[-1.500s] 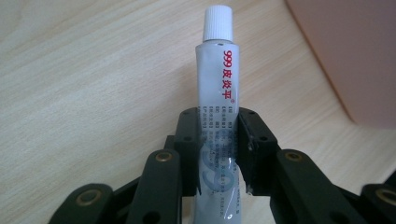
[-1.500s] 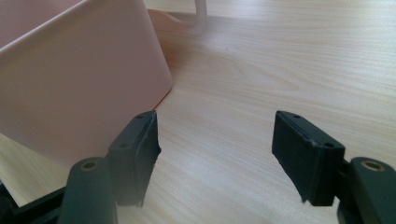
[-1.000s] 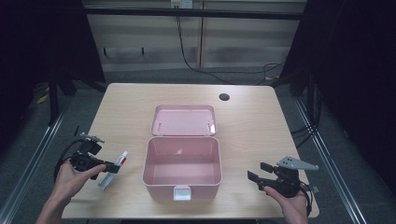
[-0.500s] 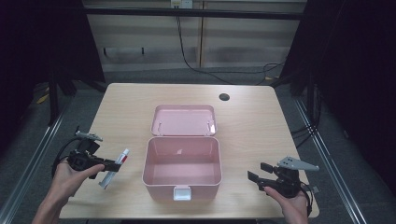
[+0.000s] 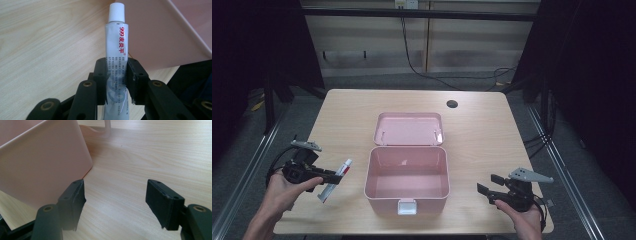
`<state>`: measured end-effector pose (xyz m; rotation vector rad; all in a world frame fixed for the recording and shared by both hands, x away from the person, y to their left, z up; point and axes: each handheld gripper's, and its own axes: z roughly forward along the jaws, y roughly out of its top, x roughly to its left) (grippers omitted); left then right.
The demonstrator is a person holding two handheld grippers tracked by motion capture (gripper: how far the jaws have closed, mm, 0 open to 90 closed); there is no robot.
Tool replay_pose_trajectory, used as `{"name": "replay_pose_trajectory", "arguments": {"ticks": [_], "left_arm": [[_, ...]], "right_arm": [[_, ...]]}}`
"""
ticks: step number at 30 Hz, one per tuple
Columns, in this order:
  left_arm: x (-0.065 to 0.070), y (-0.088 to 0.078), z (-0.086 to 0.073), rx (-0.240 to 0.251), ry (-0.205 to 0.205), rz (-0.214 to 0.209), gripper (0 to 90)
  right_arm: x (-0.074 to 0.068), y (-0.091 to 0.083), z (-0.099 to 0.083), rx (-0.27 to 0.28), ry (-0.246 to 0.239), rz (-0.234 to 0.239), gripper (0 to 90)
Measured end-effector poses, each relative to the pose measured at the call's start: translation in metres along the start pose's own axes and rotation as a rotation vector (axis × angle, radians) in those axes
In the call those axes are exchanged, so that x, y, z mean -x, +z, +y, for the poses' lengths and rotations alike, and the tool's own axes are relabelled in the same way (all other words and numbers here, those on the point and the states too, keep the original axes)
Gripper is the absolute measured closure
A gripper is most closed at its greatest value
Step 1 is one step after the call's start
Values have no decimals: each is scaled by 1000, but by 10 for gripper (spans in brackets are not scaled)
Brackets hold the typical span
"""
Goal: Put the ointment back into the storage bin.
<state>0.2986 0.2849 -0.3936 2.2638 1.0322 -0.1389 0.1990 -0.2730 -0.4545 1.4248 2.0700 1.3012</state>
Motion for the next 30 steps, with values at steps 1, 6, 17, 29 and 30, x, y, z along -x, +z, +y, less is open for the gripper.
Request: {"name": "replay_pose_trajectory", "arguments": {"ticks": [1, 6, 17, 29, 30], "left_arm": [[0, 0, 0, 0, 0, 0, 714], [3, -3, 6, -24, 31, 5, 713], [13, -22, 15, -58, 77, 38, 713], [21, -30, 27, -108, 116, 59, 713], [22, -31, 28, -110, 106, 50, 713]], "right_arm": [[0, 0, 0, 0, 0, 0, 315], [0, 1, -1, -7, 6, 4, 311], [0, 2, 0, -9, 5, 4, 311], [0, 2, 0, -11, 6, 4, 310], [0, 2, 0, -10, 5, 3, 310]]}}
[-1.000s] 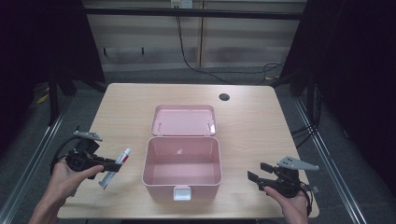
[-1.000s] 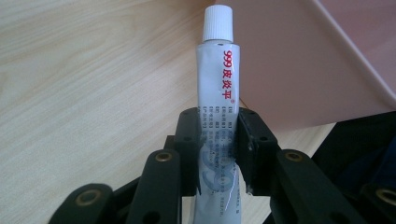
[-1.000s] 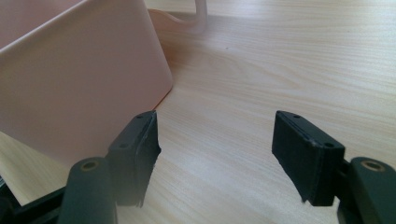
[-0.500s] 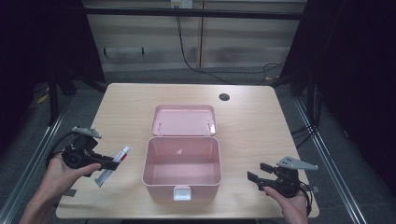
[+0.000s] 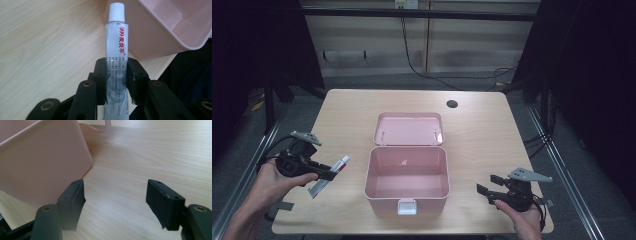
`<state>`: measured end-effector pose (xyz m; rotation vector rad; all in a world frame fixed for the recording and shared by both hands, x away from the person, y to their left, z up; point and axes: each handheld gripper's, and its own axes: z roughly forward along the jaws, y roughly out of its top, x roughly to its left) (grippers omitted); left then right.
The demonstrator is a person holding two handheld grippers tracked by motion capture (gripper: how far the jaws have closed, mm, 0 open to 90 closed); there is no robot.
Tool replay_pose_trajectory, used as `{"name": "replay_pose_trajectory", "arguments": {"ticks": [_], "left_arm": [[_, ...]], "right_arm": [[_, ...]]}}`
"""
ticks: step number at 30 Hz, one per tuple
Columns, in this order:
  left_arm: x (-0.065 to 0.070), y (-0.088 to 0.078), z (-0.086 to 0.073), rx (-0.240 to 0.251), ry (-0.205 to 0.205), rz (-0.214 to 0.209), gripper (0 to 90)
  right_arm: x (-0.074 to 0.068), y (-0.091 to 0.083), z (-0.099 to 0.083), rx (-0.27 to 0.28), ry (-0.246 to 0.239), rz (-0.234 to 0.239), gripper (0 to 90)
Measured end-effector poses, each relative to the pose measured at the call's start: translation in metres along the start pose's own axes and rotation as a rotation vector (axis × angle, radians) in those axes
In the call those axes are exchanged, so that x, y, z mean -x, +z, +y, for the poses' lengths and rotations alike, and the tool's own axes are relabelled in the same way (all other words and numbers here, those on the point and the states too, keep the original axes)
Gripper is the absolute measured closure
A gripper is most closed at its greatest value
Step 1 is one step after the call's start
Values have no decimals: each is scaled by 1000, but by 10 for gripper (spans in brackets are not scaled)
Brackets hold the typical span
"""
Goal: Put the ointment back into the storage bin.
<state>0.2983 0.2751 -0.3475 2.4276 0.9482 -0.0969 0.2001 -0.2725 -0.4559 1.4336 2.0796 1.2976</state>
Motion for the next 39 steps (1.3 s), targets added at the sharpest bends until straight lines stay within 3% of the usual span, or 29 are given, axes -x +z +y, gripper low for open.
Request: {"name": "replay_pose_trajectory", "arguments": {"ticks": [3, 6, 10, 14, 17, 21, 23, 28, 30, 34, 39], "left_arm": [[0, -3, 3, 0, -24, -15, 712], [3, -6, 7, -22, 14, -18, 712], [5, -10, 10, -8, 21, -26, 712], [11, -13, 16, -23, 60, -13, 712], [13, -14, 19, -26, 65, -13, 712], [19, -15, 28, -28, 74, -1, 713], [25, -16, 35, -31, 108, -20, 712], [31, -16, 46, -31, 135, -15, 712], [33, -18, 50, -4, 122, -3, 712], [39, -18, 60, -21, 149, -3, 712], [48, -13, 75, -39, 192, -32, 712]], "right_arm": [[0, 0, 0, -1, -1, -1, 310], [0, 0, 0, -4, 0, 0, 310], [0, 1, 0, -7, -2, -2, 306], [0, 1, 0, -6, 0, 1, 305], [0, 1, 0, -8, 1, 0, 305], [0, 1, 0, -9, 0, 1, 304], [0, 1, 0, -9, 1, 1, 303], [0, 2, 0, -13, 1, 8, 303], [0, 2, 0, -11, -3, 8, 303], [0, 1, 0, -10, -2, 10, 302], [-1, 1, 1, -5, -3, 17, 289]]}}
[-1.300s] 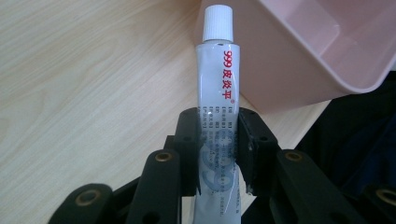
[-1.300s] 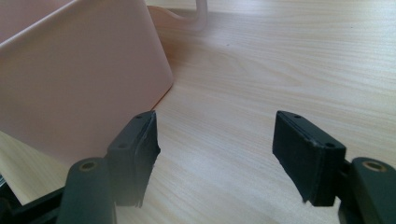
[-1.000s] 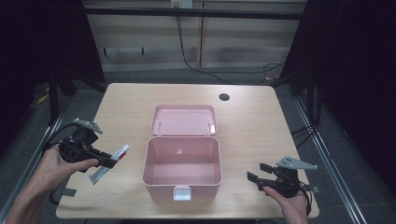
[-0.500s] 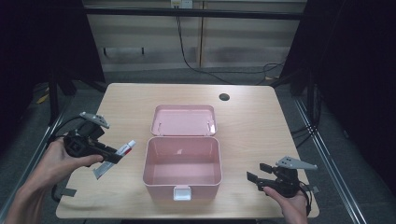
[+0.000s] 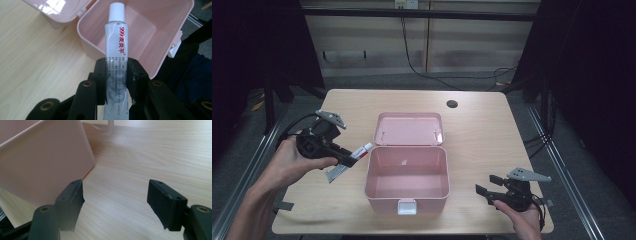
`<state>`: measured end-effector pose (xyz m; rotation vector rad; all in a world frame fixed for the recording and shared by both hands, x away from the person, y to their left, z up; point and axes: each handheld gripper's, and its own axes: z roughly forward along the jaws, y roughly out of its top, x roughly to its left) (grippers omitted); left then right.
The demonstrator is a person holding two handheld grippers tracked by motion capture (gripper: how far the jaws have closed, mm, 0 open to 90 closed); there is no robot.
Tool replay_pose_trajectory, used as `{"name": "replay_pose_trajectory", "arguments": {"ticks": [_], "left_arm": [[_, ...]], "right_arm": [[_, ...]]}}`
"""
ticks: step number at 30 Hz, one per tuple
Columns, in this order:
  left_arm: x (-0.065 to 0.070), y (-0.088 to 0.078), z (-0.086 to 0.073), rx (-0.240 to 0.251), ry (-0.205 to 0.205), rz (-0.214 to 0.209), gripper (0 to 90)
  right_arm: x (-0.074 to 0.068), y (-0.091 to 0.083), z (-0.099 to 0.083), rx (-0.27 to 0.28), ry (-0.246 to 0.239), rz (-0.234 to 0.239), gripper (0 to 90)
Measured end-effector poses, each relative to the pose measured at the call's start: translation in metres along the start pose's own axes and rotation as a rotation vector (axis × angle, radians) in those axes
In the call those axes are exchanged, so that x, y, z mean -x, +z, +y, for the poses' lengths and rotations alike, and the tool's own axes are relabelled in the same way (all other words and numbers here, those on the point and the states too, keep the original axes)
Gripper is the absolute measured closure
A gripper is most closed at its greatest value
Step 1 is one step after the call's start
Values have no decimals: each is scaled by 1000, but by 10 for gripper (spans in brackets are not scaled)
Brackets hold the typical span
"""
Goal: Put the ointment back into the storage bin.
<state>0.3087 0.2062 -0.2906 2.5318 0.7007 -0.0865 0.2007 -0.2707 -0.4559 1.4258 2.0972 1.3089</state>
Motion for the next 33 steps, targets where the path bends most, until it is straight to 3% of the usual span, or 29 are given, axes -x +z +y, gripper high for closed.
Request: {"name": "replay_pose_trajectory", "arguments": {"ticks": [11, 13, 15, 17, 21, 25, 33], "left_arm": [[12, 11, 22, -39, 68, -24, 712], [13, 12, 24, -29, 62, -30, 712], [13, 14, 27, -51, 87, -29, 712], [15, 15, 29, -21, 72, -17, 713], [20, 20, 34, -27, 86, -19, 713], [31, 29, 43, -63, 123, -2, 712], [40, 45, 56, -95, 154, -28, 713]], "right_arm": [[0, -1, 1, 16, 3, 9, 250], [0, -1, 1, 19, 6, 8, 245], [0, -1, 1, 21, 2, 12, 234], [-1, -1, 1, 26, -7, 20, 226], [-1, -2, 2, 33, -7, 33, 205], [-1, -2, 2, 32, -9, 53, 205], [-1, -3, 2, 37, -14, 49, 202]]}}
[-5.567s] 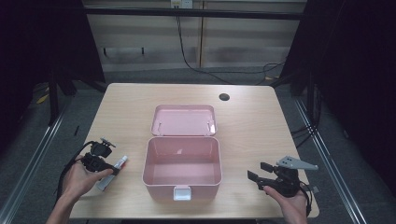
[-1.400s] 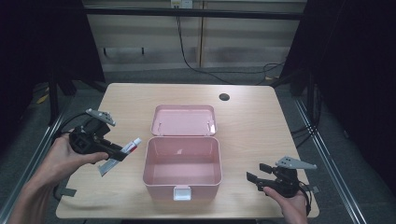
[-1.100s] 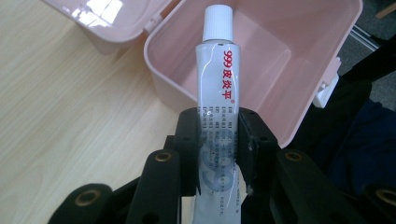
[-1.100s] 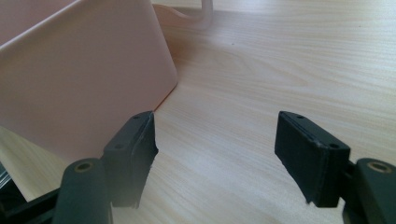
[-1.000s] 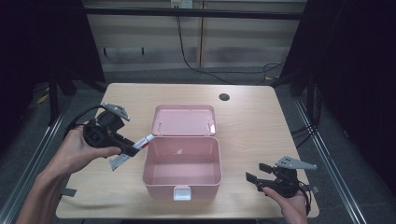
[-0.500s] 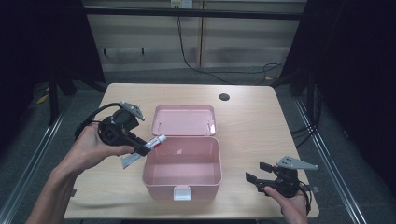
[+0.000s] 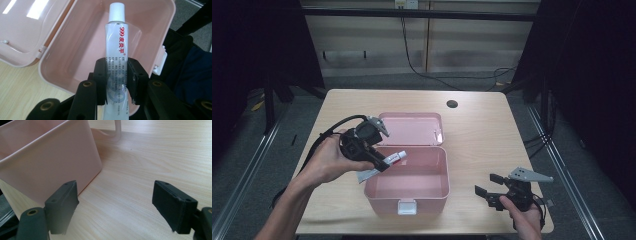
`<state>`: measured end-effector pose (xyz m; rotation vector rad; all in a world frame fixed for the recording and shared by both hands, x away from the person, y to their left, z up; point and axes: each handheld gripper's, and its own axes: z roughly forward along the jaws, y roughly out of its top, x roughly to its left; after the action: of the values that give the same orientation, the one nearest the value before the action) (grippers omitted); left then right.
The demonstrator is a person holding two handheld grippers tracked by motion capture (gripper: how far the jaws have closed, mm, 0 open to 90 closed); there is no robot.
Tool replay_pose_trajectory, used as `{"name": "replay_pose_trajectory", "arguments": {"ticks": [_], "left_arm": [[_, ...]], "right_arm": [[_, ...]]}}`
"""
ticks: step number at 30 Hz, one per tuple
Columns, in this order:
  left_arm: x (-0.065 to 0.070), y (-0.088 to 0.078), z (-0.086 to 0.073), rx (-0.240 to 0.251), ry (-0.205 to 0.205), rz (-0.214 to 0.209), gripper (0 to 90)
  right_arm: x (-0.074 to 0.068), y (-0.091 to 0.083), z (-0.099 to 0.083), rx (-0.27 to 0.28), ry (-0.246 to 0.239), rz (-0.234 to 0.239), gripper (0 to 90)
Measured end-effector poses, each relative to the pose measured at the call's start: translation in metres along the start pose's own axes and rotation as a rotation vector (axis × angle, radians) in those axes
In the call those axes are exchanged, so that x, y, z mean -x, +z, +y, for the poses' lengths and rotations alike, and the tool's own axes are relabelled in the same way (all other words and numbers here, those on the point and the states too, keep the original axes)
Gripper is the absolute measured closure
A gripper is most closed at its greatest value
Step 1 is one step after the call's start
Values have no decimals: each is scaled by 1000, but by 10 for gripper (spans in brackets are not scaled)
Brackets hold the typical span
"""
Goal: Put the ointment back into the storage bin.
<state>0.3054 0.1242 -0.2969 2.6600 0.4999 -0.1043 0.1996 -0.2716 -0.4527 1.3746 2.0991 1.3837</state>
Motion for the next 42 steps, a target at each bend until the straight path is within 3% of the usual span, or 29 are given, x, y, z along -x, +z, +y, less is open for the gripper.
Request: {"name": "replay_pose_trajectory", "arguments": {"ticks": [5, 12, 16, 20, 22, 27, 33, 37, 42], "left_arm": [[6, 7, 10, -11, 30, -12, 713], [6, 23, 21, -37, 45, -49, 713], [7, 31, 27, -51, 44, -47, 713], [15, 36, 34, -48, 75, -59, 714], [17, 39, 37, -50, 81, -45, 714], [21, 49, 41, -74, 117, -68, 714], [18, 65, 40, -103, 111, -70, 713], [14, 77, 38, -147, 108, -94, 714], [12, 87, 39, -165, 112, -110, 714]], "right_arm": [[0, 0, 0, 3, -3, 10, 201], [0, 0, 0, 1, -1, 18, 201], [0, 0, 0, -1, 0, 21, 200], [0, 0, 0, -1, -3, 20, 200], [0, 0, 0, 0, -3, 18, 200], [-1, 0, 0, -3, -6, 24, 199], [-1, 0, 0, -5, -6, 25, 197], [-1, 1, 0, -6, -6, 27, 195], [-1, 1, 0, -8, -6, 27, 193]]}}
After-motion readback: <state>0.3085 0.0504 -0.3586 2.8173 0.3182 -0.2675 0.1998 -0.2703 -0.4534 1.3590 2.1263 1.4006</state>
